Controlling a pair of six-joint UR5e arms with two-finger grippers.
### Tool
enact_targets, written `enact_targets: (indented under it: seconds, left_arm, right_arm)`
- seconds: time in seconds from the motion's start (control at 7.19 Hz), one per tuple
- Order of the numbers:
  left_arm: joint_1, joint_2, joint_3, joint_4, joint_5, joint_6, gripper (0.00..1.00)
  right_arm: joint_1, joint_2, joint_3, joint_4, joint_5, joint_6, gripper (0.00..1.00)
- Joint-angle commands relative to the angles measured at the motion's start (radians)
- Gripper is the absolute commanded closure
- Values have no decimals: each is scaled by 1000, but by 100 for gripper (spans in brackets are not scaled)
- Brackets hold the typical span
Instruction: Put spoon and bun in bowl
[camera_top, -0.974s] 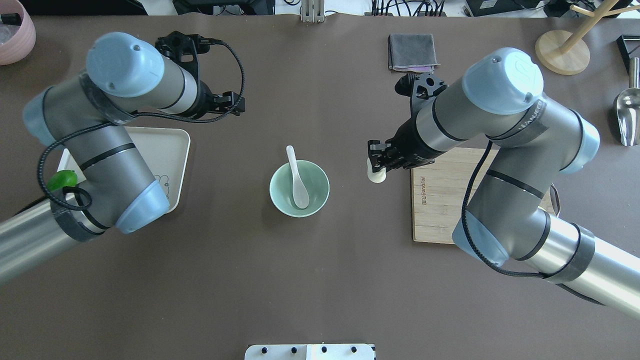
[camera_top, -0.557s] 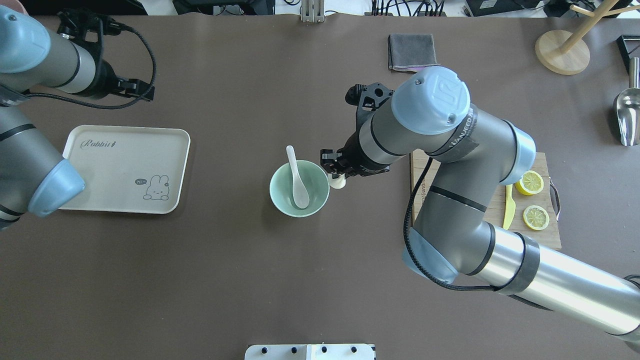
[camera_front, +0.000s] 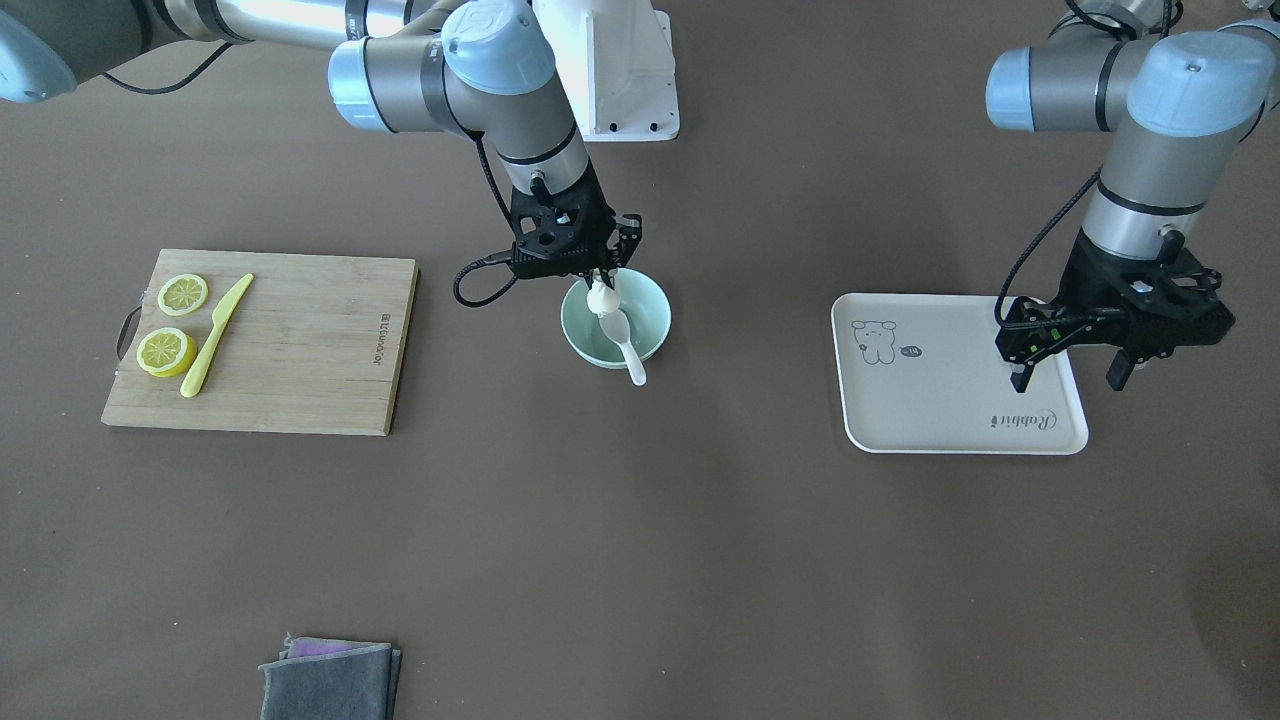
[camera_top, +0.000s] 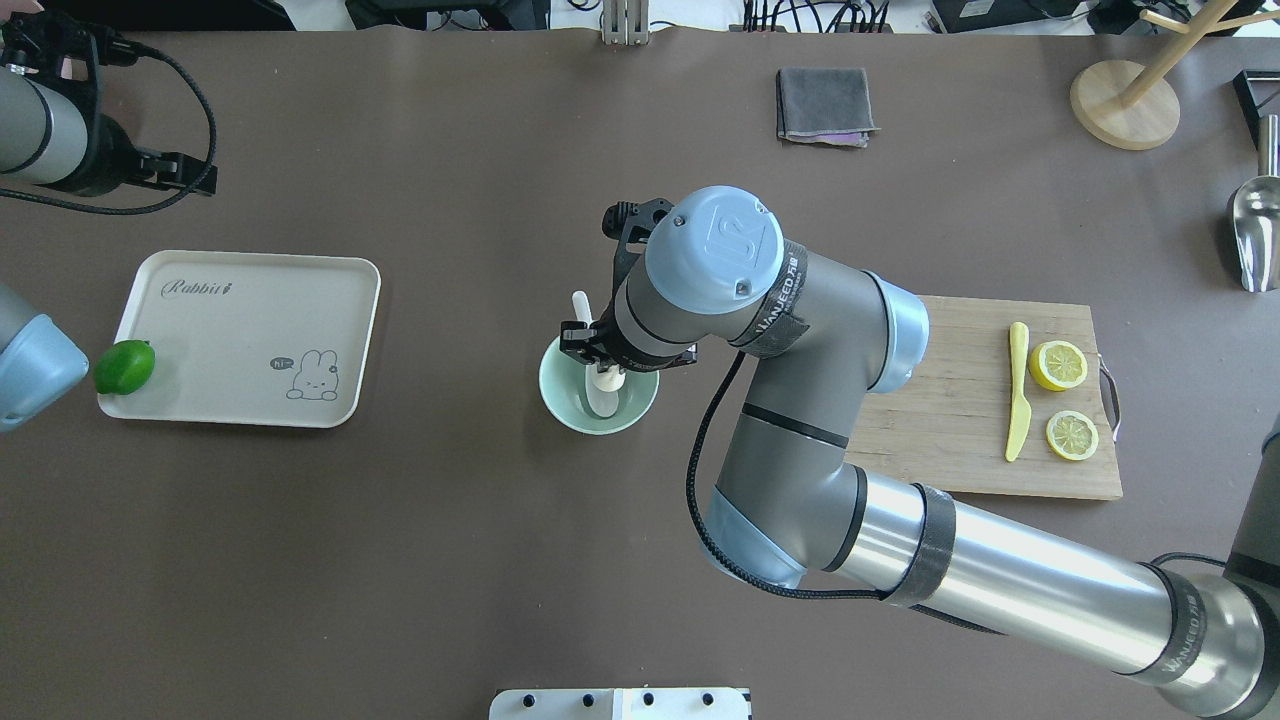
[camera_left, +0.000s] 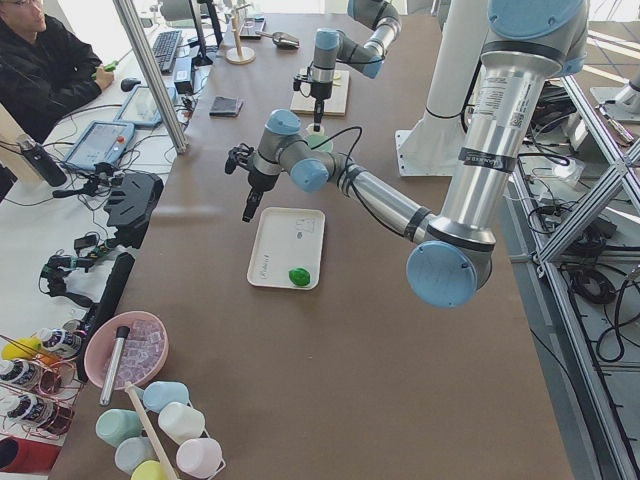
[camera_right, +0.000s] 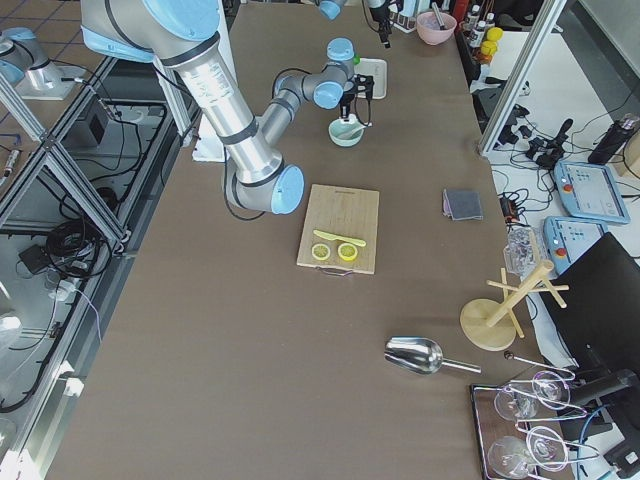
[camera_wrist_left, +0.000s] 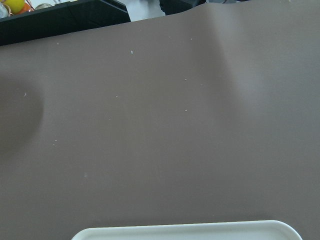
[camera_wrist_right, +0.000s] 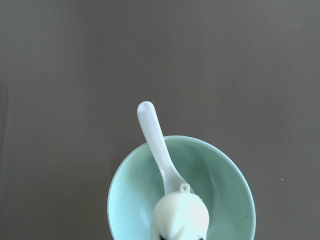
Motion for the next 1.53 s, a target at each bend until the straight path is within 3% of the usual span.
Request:
enact_targets:
  seconds: [0.0,0.14,0.83,0.97,1.11,1.39]
  left_arm:
    - [-33,17,5,8,-55,1,2]
    - [-60,32,10,6,-120,2,2]
    - [-62,100,-28,-3,-134,38,2]
    - [-62,103,-28,0,-134,67,2]
    - [-82,147,-33,11,-146,226,2]
    - [-160,187,-36,45,-233,416,2]
  right_arm:
    - [-10,4,-24,2,-13,14,1]
    - [-10,15,-15,-6,-10,23,0]
    - [34,18,36,-70,15,2,0]
    - [86,-55,114,-119,54,-26,0]
    - [158,-185,219,-163,105,-190,0]
    - [370,-365,271,-187,258,-393,0]
